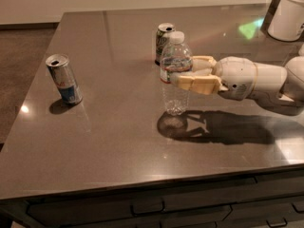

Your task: Place water bottle upright

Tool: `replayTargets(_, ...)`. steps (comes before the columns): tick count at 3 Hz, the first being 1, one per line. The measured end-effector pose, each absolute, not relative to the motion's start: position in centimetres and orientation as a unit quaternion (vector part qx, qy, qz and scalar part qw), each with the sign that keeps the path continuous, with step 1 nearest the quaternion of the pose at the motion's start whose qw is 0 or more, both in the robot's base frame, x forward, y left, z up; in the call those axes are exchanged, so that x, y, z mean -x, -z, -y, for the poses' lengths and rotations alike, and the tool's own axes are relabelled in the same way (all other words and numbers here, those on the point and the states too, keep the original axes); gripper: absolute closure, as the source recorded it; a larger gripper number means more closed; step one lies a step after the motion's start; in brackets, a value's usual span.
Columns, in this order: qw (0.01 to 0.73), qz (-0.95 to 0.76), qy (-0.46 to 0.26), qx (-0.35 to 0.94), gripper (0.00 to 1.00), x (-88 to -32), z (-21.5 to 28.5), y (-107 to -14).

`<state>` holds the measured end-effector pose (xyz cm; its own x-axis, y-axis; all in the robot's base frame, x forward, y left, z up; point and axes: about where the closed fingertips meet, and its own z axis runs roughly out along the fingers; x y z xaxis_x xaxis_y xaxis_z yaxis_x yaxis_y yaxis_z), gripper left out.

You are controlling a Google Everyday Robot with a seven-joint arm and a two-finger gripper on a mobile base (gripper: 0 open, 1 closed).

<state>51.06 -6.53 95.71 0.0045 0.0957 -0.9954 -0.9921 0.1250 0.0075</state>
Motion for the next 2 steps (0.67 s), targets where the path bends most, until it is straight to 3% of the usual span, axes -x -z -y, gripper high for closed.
replayTargets(2, 0.562, -0.506, -0.495, 0.428, 0.59, -50.92, 7.31, -95.08)
